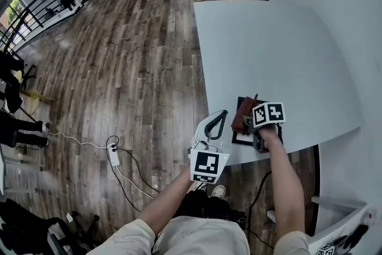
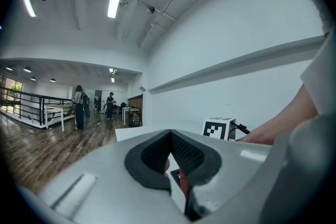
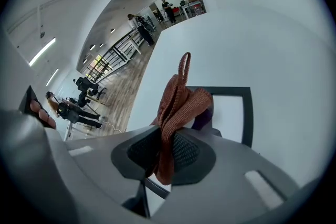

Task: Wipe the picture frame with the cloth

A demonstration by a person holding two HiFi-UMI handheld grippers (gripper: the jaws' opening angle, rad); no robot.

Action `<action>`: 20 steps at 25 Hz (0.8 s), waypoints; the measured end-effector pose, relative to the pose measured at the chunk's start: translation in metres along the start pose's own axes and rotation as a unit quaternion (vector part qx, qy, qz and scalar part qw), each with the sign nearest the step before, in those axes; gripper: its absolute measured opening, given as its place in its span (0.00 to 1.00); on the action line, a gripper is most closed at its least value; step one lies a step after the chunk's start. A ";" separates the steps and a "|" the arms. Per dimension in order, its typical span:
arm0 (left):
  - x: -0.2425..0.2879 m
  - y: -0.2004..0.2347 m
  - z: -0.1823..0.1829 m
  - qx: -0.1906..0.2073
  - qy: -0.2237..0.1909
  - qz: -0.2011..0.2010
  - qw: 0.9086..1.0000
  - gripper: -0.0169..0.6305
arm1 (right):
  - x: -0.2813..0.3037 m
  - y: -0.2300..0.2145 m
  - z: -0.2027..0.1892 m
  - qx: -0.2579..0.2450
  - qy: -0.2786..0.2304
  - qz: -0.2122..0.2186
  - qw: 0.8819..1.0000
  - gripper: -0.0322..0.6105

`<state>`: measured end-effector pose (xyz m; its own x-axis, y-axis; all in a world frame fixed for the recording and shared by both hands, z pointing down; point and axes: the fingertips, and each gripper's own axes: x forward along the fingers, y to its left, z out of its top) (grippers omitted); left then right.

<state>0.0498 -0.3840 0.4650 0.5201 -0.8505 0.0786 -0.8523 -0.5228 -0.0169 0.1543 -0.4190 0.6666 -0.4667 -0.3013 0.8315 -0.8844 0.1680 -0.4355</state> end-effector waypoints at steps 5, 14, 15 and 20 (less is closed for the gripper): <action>0.003 -0.005 -0.002 -0.001 0.003 -0.004 1.000 0.03 | -0.020 -0.036 -0.010 0.011 -0.002 -0.032 0.999 0.18; 0.007 -0.025 -0.004 0.003 0.005 -0.022 1.000 0.03 | -0.057 -0.096 -0.028 0.048 -0.016 -0.071 0.996 0.18; 0.007 -0.026 -0.004 0.004 0.005 -0.022 1.000 0.03 | -0.058 -0.095 -0.027 0.049 -0.018 -0.070 0.996 0.18; 0.006 -0.022 -0.002 0.000 0.002 -0.018 1.000 0.03 | -0.065 -0.054 -0.018 0.033 -0.053 -0.016 0.998 0.18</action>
<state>0.0715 -0.3771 0.4679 0.5508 -0.8305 0.0830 -0.8327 -0.5536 -0.0135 0.2328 -0.3918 0.6419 -0.4328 -0.4047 0.8055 -0.8960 0.0946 -0.4339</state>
